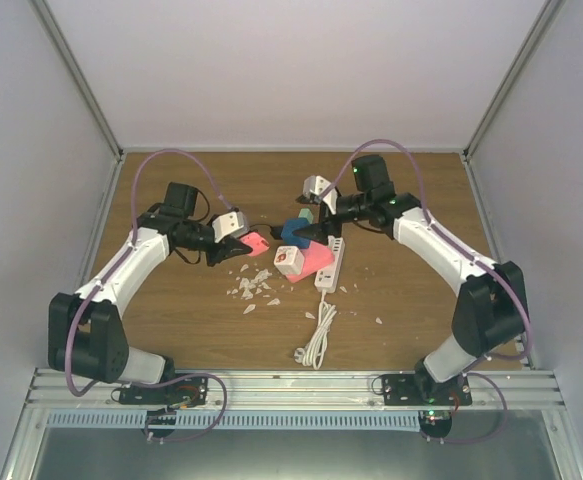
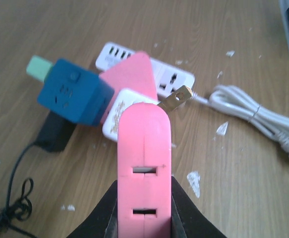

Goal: Pull the plug off the socket

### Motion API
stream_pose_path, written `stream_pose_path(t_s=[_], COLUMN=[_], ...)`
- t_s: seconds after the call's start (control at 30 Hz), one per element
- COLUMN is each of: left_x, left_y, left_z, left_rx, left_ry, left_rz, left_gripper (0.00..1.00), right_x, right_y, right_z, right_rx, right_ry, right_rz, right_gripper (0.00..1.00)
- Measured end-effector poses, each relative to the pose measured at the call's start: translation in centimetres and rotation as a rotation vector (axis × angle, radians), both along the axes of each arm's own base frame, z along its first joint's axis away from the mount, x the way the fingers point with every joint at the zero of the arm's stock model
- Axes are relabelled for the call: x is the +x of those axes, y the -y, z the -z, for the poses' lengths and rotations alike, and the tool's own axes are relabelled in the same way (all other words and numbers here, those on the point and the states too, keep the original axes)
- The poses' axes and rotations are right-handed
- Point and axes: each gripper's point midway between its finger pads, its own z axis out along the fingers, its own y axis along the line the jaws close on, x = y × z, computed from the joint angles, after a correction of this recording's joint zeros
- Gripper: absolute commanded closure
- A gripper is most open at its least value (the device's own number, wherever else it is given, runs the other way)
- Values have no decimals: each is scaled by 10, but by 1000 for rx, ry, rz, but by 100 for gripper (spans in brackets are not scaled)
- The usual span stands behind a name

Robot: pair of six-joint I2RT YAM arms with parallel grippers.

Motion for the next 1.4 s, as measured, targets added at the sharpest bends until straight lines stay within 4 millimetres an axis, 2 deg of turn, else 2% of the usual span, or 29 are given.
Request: stream_pose_path(t_s=[0.1,0.2,0.37,0.57,0.9,1.17,1.4], left_x=[-1,-4,-16,-24,-28,-27,-26], left_y=[6,13,23,37,49,52,52], left_z=[-19,-41,-71,-85,-88,-88,-89], left_rx=[-50,-108,-177,-207,-222,-228,-233], left_ry=[13,41,108,131,127,112,107], left_rz=[27,72,141,198,228,222,217], left_gripper=[93,94,95,96,97,97,98], right_x=[-3,-17,-33,-41,-51,-59,-55], right_y=[6,5,5,2,-9,-27,-32], right_z=[-24,-38,-48,-60,-64,-55,-48], right_rx=[27,50,76,110,132,114,89], right_ry=[19,13,-29,-68,-120,-144,-146], right_rz=[-23,-73,-125,-159,-185,-210,-182], right_gripper=[16,21,33,41,48,52,56])
